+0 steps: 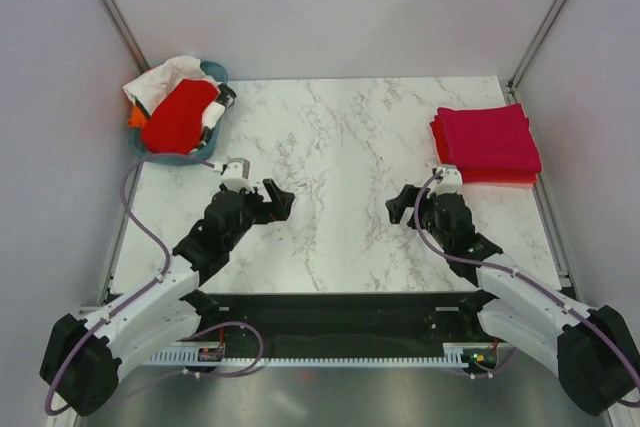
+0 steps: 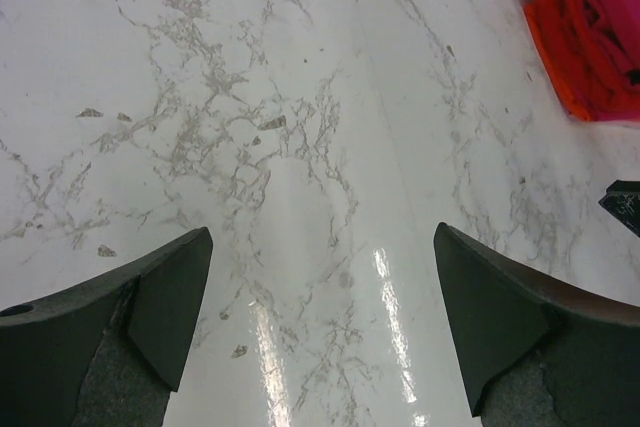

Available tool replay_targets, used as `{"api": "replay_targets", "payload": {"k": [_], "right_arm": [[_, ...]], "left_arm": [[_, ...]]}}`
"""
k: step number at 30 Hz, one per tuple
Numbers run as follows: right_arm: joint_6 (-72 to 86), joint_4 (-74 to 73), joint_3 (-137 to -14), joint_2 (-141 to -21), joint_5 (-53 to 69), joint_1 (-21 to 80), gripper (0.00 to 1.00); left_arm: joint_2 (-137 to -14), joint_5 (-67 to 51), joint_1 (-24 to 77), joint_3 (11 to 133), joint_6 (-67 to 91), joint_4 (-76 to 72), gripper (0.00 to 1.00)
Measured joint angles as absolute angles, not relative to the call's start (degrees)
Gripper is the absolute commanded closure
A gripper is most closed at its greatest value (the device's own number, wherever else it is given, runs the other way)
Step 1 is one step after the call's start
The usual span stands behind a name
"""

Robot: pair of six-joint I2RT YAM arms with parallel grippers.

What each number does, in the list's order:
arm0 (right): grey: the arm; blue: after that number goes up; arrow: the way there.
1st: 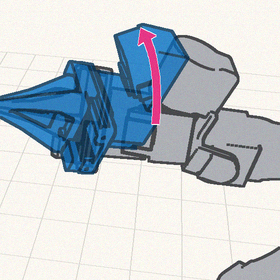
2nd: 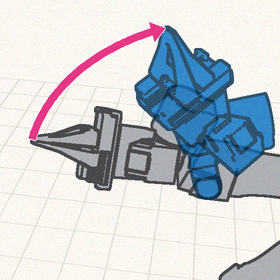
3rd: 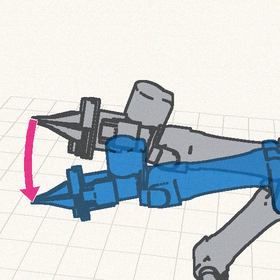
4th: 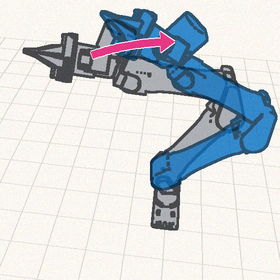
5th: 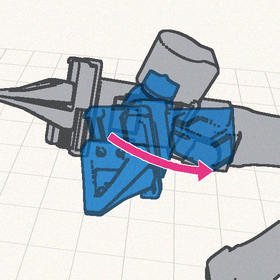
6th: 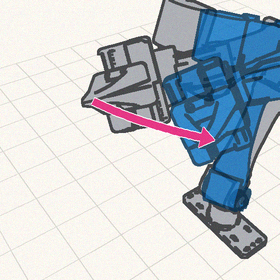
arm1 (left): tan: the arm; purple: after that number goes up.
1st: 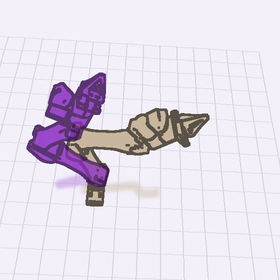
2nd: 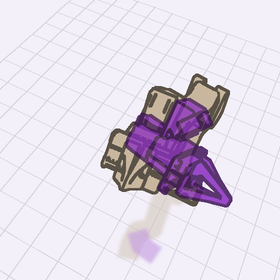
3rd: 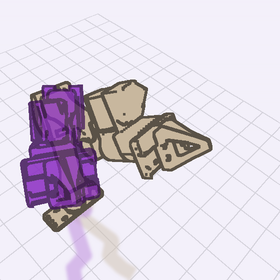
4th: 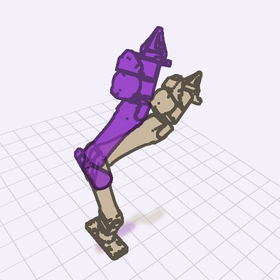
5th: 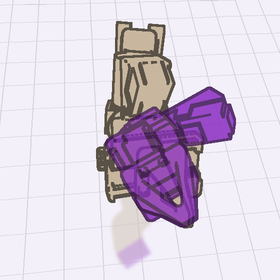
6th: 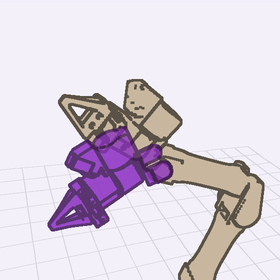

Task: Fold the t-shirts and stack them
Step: Reset both grippers

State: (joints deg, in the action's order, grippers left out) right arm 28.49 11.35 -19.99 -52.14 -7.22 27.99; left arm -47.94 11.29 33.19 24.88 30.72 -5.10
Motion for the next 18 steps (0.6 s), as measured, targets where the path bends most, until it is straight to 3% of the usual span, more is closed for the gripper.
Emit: {"api": "replay_targets", "payload": {"k": [8,18], "right_arm": [[29.17,13.52,-16.23,-52.05,-8.32,28.01,0.02],[29.87,17.61,-14.13,-56.51,-4.78,28.01,0.02]], "left_arm": [[-47.99,6.85,33.19,17.98,28.34,-7.9,0.02],[-49.04,2.85,33.21,17.82,27.9,-10.24,0.05]]}}
